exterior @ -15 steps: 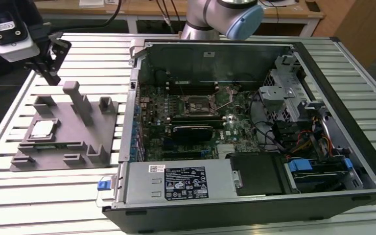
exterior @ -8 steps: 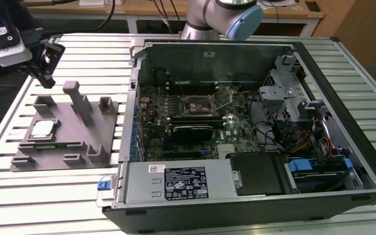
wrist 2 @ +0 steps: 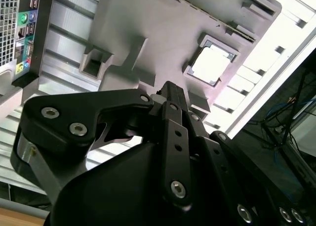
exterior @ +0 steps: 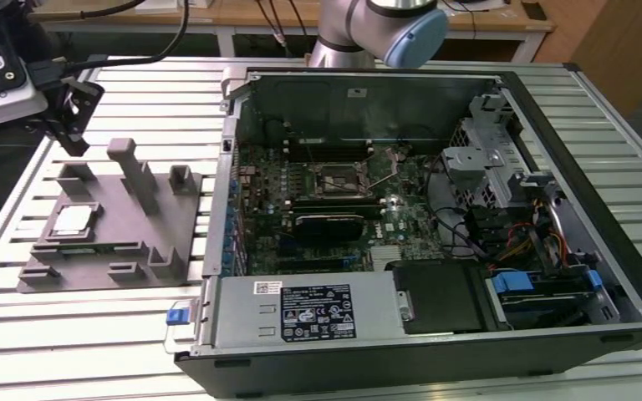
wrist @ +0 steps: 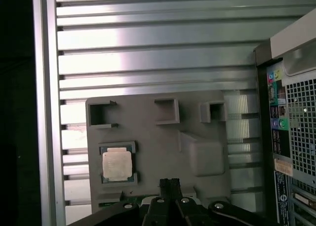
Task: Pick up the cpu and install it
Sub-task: 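Reach for the cpu, then pick up the cpu and move it towards the insertion slot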
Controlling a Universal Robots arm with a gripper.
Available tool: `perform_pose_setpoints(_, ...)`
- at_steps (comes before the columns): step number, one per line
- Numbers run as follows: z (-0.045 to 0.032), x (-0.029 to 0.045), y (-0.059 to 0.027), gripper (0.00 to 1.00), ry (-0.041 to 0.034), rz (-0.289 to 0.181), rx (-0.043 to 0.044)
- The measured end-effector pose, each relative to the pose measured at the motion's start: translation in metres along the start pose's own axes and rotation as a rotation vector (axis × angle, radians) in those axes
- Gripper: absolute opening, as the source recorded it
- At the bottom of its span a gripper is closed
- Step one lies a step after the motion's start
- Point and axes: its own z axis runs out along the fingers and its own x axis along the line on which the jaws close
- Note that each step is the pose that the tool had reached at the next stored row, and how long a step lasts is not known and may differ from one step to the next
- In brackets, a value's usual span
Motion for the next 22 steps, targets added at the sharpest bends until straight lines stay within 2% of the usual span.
perform_pose_setpoints(12, 0.0137, 0.0161, -0.0018, 0.11, -0.0001, 0.000, 0.0000)
perform_pose_setpoints(22, 0.0154, 0.0185, -0.0021, 0.11, 0.0000, 0.000, 0.0000)
